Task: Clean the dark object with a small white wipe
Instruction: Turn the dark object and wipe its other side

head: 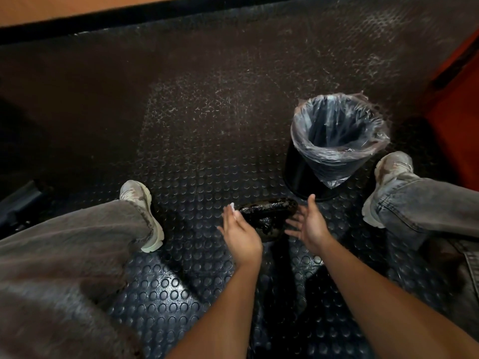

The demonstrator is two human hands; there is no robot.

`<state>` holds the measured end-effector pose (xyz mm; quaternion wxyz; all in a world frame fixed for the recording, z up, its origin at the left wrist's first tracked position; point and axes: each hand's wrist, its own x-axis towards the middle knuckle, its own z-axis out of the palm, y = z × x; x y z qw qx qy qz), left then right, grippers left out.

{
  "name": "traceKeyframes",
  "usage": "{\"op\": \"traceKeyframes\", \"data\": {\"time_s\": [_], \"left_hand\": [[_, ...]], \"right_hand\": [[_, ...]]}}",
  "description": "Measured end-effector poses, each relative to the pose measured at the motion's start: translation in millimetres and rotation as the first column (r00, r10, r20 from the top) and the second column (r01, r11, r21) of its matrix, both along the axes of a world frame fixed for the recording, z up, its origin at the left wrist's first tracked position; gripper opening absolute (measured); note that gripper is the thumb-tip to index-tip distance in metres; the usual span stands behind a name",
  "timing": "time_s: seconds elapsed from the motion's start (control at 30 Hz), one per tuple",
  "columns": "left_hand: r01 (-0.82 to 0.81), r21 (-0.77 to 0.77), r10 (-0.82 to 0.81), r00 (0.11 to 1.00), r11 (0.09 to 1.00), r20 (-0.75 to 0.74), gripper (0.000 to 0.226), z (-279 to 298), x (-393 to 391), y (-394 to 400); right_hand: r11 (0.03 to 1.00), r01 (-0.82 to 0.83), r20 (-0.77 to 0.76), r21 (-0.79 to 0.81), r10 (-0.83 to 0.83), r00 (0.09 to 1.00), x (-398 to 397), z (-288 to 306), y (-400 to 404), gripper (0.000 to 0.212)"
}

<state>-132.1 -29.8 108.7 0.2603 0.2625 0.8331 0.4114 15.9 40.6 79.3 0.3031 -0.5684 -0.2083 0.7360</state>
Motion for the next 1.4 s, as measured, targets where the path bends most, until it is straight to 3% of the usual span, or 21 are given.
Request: {"op": "traceKeyframes", "data": {"time_s": [0.07, 0.13, 0.2, 0.3, 0.4, 0.47, 0.53, 0.63, 0.73, 0.8, 0.87, 0.93, 1.07, 1.17, 1.27, 1.33, 1.4], "left_hand": [[0.199, 0.02, -0.193, 0.965, 0.98, -0.176, 0.046, 1, 4, 7], [0.464, -0.022, -0.445, 0.835, 0.886, -0.324, 0.048, 1, 10, 6], [0.587, -0.05, -0.556, 0.733, 0.808, -0.392, 0.056, -4, 12, -2], [0.488, 0.009, -0.453, 0.818, 0.873, -0.353, 0.051, -17, 7, -23], [0.205, 0.036, -0.198, 0.969, 0.978, -0.148, 0.051, -23, 2, -34], [0.017, 0.033, -0.017, 1.0, 0.999, 0.015, 0.053, -17, -1, -24], [-0.041, 0.02, 0.039, 0.997, 0.999, 0.072, 0.052, -7, -3, -8], [0.183, -0.005, -0.182, 0.973, 0.983, -0.139, 0.047, 1, -1, 10], [0.553, -0.094, -0.547, 0.759, 0.828, -0.354, 0.047, 3, 11, 15], [0.647, -0.107, -0.626, 0.664, 0.755, -0.409, 0.052, -1, 17, 8], [0.635, -0.056, -0.592, 0.681, 0.771, -0.43, 0.053, -9, 15, -7], [0.545, 0.006, -0.501, 0.773, 0.838, -0.389, 0.051, -17, 9, -22], [0.173, 0.087, -0.166, 0.983, 0.981, -0.081, 0.052, -13, 5, -27], [0.002, 0.035, -0.004, 0.999, 0.999, 0.036, 0.053, 0, 4, -6], [0.175, -0.004, -0.173, 0.97, 0.985, -0.169, 0.051, 1, 3, 11], [0.403, -0.078, -0.406, 0.857, 0.912, -0.316, 0.049, -1, 7, 18], [0.59, -0.163, -0.598, 0.689, 0.791, -0.41, 0.056, -1, 15, 19]], "right_hand": [[1.0, 0.006, -0.005, -0.004, -0.006, 1.0, -1, 0, 0, 0.087], [1.0, 0.009, -0.008, -0.003, -0.009, 1.0, -1, 1, 0, 0.086], [1.0, 0.01, -0.005, -0.001, -0.01, 1.0, -2, 0, 0, 0.085], [1.0, 0.01, 0.003, -0.005, -0.01, 1.0, -1, 1, 0, 0.087], [1.0, 0.003, 0.007, -0.008, -0.003, 1.0, -2, 2, 0, 0.087], [1.0, -0.002, 0.007, -0.006, 0.002, 1.0, -1, 1, -1, 0.087], [1.0, -0.003, 0.009, -0.002, 0.003, 1.0, -1, 1, 0, 0.087], [1.0, 0.001, 0.017, -0.001, -0.001, 1.0, 0, -1, 0, 0.087], [1.0, 0.0, 0.024, -0.001, 0.0, 1.0, -1, -2, -1, 0.083], [1.0, -0.016, 0.028, 0.006, 0.016, 0.999, -1, 0, -2, 0.074], [1.0, -0.008, 0.023, 0.007, 0.008, 1.0, -1, 1, -1, 0.073], [1.0, 0.004, 0.021, 0.006, -0.004, 1.0, 0, 1, -1, 0.082], [1.0, 0.011, 0.02, -0.003, -0.011, 1.0, -2, 0, -1, 0.087], [1.0, 0.006, 0.016, 0.001, -0.006, 1.0, -1, 1, -1, 0.088], [1.0, 0.017, 0.024, -0.007, -0.017, 1.0, -1, 1, 0, 0.086], [1.0, 0.01, 0.032, -0.003, -0.01, 0.999, -1, 1, -1, 0.082], [1.0, -0.009, 0.037, 0.009, 0.009, 0.999, -2, 3, -2, 0.072]]}}
